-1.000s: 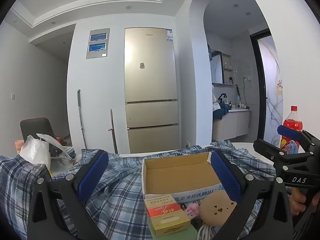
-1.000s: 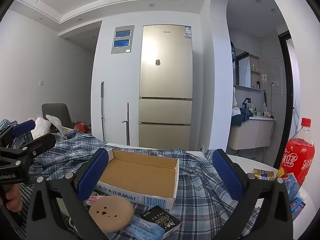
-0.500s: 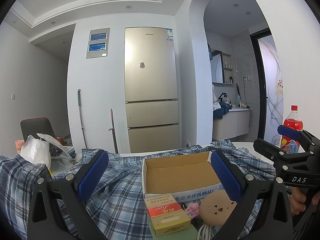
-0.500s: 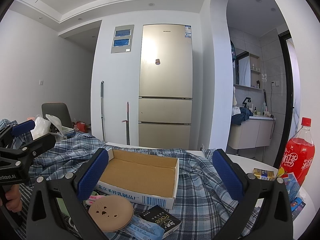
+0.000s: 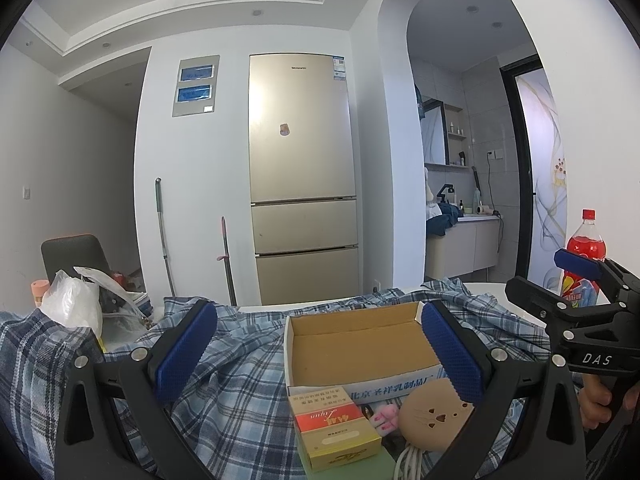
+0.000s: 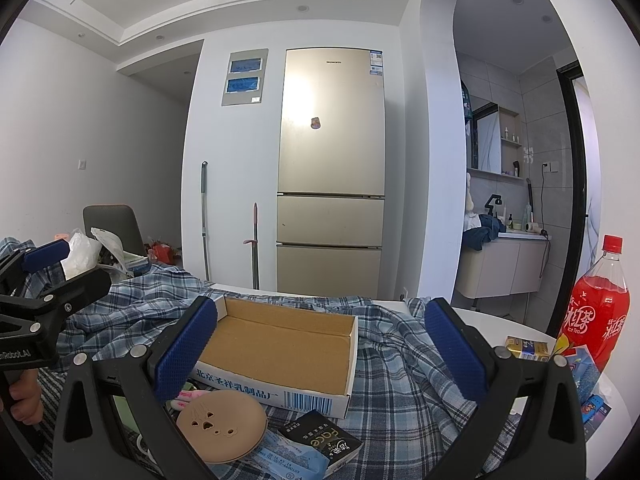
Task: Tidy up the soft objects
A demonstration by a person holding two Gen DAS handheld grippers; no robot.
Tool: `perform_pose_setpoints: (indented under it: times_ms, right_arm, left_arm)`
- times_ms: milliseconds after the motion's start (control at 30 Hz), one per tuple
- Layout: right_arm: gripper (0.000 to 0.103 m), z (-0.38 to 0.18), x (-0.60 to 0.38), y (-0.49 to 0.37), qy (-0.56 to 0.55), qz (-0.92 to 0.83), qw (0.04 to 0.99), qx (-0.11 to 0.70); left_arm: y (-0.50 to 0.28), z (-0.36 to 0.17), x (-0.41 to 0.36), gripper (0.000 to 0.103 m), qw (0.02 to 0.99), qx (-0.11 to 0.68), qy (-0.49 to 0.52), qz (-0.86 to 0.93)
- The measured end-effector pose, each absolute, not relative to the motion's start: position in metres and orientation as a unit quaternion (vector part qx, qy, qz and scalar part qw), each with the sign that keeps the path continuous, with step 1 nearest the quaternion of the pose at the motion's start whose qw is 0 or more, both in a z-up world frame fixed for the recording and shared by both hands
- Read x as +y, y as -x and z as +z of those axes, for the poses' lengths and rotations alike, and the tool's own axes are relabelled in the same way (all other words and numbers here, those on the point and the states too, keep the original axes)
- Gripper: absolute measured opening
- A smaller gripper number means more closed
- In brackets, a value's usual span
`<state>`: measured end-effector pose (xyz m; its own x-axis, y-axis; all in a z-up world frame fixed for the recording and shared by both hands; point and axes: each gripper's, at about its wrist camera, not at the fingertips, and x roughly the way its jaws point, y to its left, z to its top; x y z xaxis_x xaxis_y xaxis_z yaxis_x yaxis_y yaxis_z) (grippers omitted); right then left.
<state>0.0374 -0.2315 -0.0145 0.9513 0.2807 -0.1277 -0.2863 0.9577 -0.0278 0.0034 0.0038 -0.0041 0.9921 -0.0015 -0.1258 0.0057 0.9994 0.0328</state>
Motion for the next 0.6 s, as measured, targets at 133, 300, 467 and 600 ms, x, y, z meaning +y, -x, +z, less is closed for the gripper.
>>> perform_pose_setpoints:
  times_ms: [133, 300, 467, 600]
  right_arm:
    - [0.103, -0.015, -0.231, -0.038, 0.023, 0.143, 0.987, 0.062]
    - [0.103, -0.019, -0.233, -0.042, 0.02, 0.145, 0.987, 0.071]
    - [0.103, -0.02, -0.238, -0.048, 0.006, 0.15, 0.985, 0.084]
    - [0.103, -0.007, -0.234, -0.057, 0.021, 0.164, 0.977, 0.134]
  left_arm:
    - [-0.005, -0.004, 0.004, 0.103, 0.998, 0.058, -0.013, -0.001]
    - [-0.002, 0.003, 0.008, 0.103, 0.997, 0.077, 0.0, -0.002]
    - [-0.003, 0.005, 0.011, 0.103, 0.995, 0.095, 0.004, 0.005]
    - [-0.005, 0.006, 0.01, 0.103, 0.994, 0.106, -0.001, 0.017]
